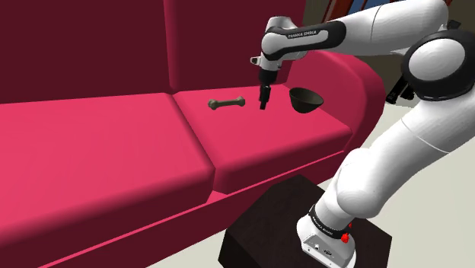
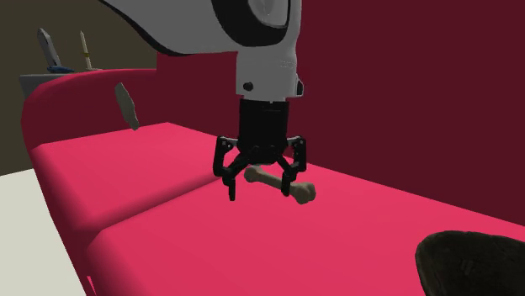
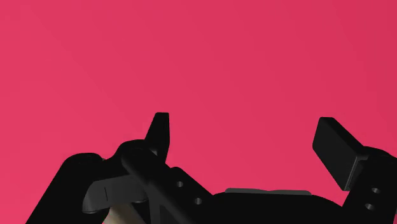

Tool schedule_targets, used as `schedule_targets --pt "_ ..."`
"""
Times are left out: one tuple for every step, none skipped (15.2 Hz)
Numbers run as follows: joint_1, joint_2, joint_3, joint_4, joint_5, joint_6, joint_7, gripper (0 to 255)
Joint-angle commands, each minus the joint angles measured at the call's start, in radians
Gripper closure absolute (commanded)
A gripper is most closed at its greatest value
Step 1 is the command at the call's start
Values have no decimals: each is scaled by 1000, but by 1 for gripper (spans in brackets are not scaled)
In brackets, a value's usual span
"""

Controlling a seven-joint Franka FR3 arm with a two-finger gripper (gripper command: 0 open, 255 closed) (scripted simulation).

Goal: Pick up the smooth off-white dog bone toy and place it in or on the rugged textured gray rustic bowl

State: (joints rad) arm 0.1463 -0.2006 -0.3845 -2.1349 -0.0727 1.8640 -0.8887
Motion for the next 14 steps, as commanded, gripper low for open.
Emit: schedule_targets --pt "15 69 -14 48 23 39 -106 0" --pt "20 104 -19 76 37 53 -157 0" --pt "24 138 -22 105 53 66 -207 0" --pt "27 173 -24 135 69 78 -257 0" --pt "29 206 -24 165 86 88 -306 0" --pt "30 240 -22 197 103 97 -354 0" --pt "30 273 -20 228 120 105 -401 0" --pt "30 305 -15 261 137 112 -448 0" --pt "28 336 -9 294 153 117 -493 0" --pt "25 367 -2 327 170 121 -537 0" --pt "22 397 6 361 185 125 -579 0" --pt "19 427 15 396 199 127 -621 0" --pt "17 442 20 414 207 128 -642 0" --pt "16 446 22 406 209 140 -643 0"
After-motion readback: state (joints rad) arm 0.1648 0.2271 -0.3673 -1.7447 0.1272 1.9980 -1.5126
